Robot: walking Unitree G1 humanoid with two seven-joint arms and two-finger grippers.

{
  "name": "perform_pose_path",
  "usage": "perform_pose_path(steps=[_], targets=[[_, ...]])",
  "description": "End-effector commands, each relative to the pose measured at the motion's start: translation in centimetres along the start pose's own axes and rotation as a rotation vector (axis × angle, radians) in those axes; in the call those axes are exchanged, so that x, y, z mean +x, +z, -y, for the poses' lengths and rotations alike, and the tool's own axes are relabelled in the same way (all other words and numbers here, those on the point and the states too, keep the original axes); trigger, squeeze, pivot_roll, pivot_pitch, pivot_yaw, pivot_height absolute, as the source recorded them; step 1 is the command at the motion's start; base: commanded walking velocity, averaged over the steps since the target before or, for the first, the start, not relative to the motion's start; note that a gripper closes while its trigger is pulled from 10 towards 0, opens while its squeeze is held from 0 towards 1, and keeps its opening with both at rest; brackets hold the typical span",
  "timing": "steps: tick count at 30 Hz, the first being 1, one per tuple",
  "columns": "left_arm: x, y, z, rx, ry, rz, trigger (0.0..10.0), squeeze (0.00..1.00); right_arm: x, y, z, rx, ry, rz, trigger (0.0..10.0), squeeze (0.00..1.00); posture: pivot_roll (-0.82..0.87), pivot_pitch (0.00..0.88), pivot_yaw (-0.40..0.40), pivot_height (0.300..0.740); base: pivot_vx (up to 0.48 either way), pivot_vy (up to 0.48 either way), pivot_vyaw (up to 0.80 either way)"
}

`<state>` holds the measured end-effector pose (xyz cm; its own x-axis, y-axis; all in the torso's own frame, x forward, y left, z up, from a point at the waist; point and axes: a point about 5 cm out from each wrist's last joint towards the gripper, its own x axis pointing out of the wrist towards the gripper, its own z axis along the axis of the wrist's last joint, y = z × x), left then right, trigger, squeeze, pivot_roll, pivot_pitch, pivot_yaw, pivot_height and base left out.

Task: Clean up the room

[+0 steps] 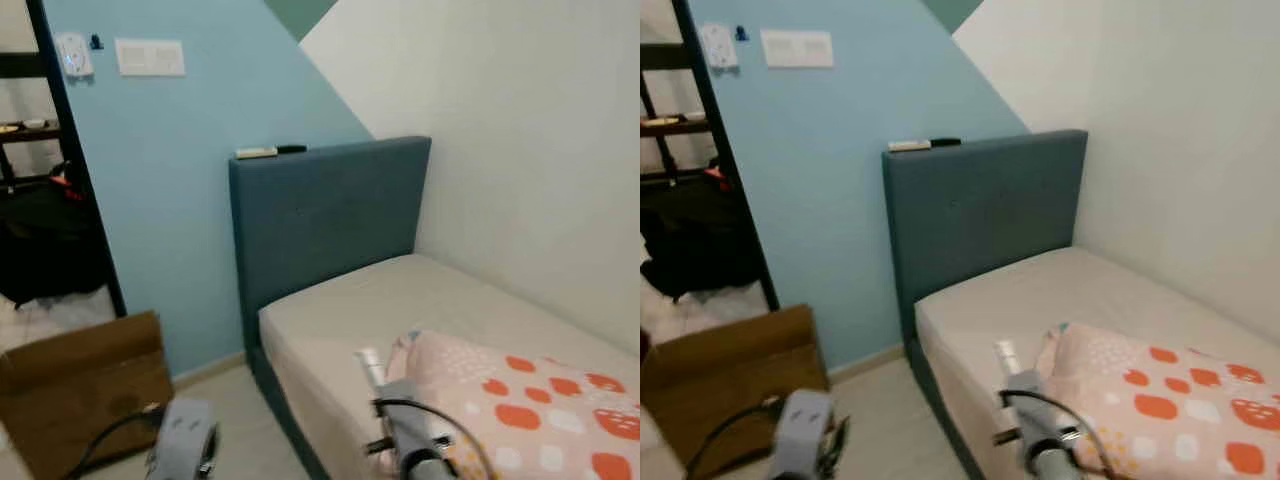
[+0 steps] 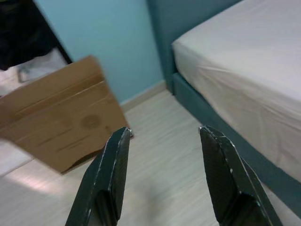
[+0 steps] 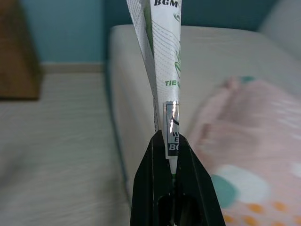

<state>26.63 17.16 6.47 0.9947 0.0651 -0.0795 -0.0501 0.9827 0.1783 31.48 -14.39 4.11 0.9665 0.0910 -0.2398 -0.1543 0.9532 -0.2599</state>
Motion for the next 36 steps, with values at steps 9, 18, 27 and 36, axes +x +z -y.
perform_pose_path(steps=[9, 18, 27, 36], targets=[[-0.48, -0.68, 0.12, 0.006, -0.003, -0.036, 10.0, 0.00, -0.23, -0.58, -0.03, 0.009, 0.004, -0.022, 10.0, 0.00, -0.01, 0.042, -0.027, 0.740, 0.000, 0.000, 0.80], [-0.46, -0.86, -0.51, 0.000, 0.031, -0.061, 10.0, 0.00, -0.32, -0.68, -0.23, 0.016, 0.012, -0.023, 10.0, 0.00, -0.01, 0.039, -0.027, 0.740, 0.000, 0.000, 0.80], [-0.33, -1.42, 0.03, -0.026, 0.037, -0.093, 10.0, 0.00, -0.20, -0.50, 0.14, 0.003, 0.018, -0.019, 10.0, 0.00, -0.02, 0.029, -0.042, 0.740, 0.000, 0.000, 0.80], [-0.26, -1.42, 0.46, -0.035, 0.046, -0.101, 10.0, 0.00, -0.05, -0.26, 0.56, -0.009, 0.019, -0.013, 10.0, 0.00, -0.03, 0.024, -0.054, 0.740, 0.000, 0.000, 0.80]])
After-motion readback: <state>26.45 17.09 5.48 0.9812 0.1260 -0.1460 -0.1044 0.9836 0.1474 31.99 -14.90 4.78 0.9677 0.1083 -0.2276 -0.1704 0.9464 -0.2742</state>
